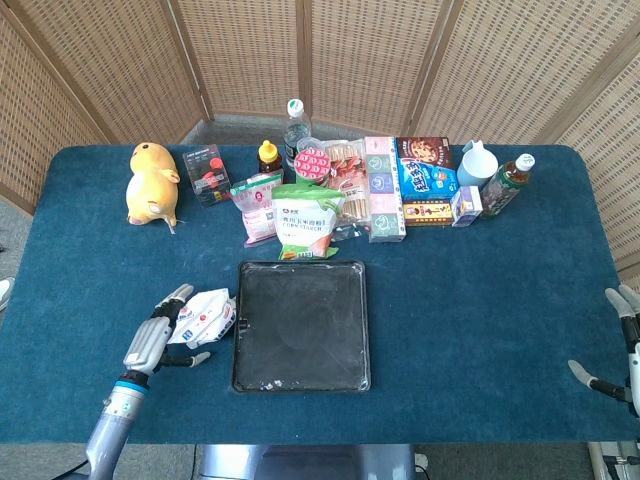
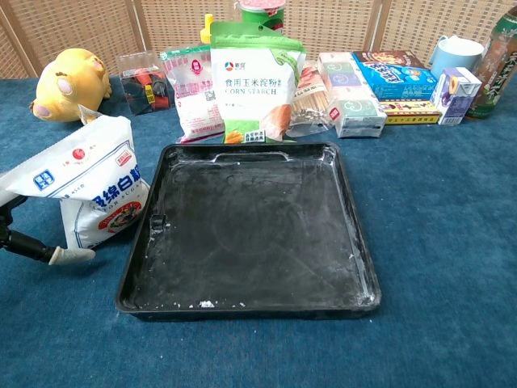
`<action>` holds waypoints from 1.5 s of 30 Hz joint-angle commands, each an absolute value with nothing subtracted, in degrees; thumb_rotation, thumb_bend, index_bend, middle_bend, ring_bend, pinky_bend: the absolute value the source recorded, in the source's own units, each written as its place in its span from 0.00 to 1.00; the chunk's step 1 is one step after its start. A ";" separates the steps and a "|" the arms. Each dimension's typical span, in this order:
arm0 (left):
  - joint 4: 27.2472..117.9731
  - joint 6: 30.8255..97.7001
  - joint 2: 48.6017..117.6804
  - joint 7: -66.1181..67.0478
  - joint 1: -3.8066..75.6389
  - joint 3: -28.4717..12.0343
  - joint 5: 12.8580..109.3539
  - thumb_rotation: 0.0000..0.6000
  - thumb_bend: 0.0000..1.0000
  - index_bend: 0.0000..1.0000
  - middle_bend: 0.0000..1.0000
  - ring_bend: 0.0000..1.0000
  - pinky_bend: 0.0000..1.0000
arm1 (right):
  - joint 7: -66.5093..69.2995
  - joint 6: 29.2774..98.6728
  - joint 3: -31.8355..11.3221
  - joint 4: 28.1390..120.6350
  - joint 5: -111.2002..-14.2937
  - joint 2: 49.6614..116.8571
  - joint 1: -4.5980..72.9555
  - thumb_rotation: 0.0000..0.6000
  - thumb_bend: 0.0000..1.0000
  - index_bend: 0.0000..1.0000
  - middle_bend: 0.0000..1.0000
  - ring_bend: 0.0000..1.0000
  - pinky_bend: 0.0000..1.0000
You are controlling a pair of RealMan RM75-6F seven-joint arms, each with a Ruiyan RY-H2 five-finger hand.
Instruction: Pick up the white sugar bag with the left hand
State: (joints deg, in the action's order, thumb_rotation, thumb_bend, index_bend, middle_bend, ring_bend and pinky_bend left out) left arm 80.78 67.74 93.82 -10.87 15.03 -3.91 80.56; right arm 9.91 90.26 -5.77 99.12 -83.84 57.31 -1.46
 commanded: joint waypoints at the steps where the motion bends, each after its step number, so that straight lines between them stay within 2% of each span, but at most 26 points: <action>1: 81.03 67.00 94.32 -11.42 15.69 -4.15 80.32 1.00 0.03 0.00 0.00 0.00 0.06 | 10.11 90.26 -5.73 99.16 -83.94 57.25 -1.49 1.00 0.04 0.00 0.00 0.01 0.00; 6: 79.39 66.58 96.56 -9.06 17.43 -5.21 80.33 1.00 0.15 0.00 0.00 0.00 0.06 | 10.99 90.25 -5.86 99.37 -83.74 56.93 -1.56 1.00 0.04 0.00 0.00 0.01 0.00; 10: 77.38 68.54 98.95 -7.77 17.63 -5.77 80.59 1.00 0.26 0.12 0.01 0.01 0.12 | 11.70 90.37 -5.85 99.33 -83.84 56.68 -1.69 1.00 0.04 0.00 0.00 0.01 0.00; 12: 75.75 70.58 100.34 -7.19 17.31 -6.05 81.02 1.00 0.28 0.22 0.08 0.07 0.21 | 12.15 90.39 -5.95 99.15 -83.68 56.59 -1.73 1.00 0.04 0.00 0.00 0.01 0.00; 14: 74.34 72.32 101.54 -7.13 17.11 -6.40 81.45 1.00 0.30 0.36 0.27 0.24 0.38 | 12.49 90.30 -6.03 99.17 -83.51 56.49 -1.71 1.00 0.04 0.00 0.00 0.01 0.00; 17: 72.84 73.65 102.53 -7.83 17.09 -6.45 82.15 1.00 0.33 0.50 0.50 0.45 0.55 | 12.90 90.29 -6.10 99.20 -83.43 56.35 -1.73 1.00 0.04 0.00 0.00 0.01 0.00; 22: 71.01 75.83 103.70 -9.60 17.07 -6.69 83.32 1.00 0.38 0.64 0.64 0.59 0.64 | 13.19 90.49 -6.14 99.24 -83.54 56.27 -1.82 1.00 0.04 0.00 0.00 0.01 0.00; 29: 70.27 79.09 103.17 -13.96 16.75 -6.72 85.39 1.00 0.39 0.68 0.67 0.62 0.65 | 12.67 90.11 -6.10 99.24 -83.47 56.46 -1.64 1.00 0.04 0.00 0.00 0.01 0.00; 33: 71.47 80.76 100.57 -15.84 16.72 -6.49 87.18 1.00 0.40 0.68 0.68 0.62 0.66 | 12.25 89.96 -6.04 99.35 -83.49 56.64 -1.56 1.00 0.04 0.00 0.00 0.01 0.00; 38: 76.43 80.89 92.33 -15.88 18.88 -5.29 92.52 1.00 0.40 0.70 0.68 0.63 0.68 | 11.66 89.76 -5.97 99.58 -83.42 56.73 -1.49 1.00 0.04 0.00 0.00 0.01 0.00; 40: 79.68 79.24 86.13 -9.76 22.23 -5.32 97.34 1.00 0.40 0.71 0.68 0.63 0.68 | 11.45 89.74 -5.89 99.77 -83.59 56.75 -1.47 1.00 0.04 0.00 0.00 0.01 0.00; 45: 87.13 73.85 77.58 6.99 27.05 -6.44 101.66 1.00 0.40 0.72 0.68 0.63 0.68 | 10.89 89.61 -5.80 100.00 -83.69 56.88 -1.39 1.00 0.04 0.00 0.00 0.01 0.00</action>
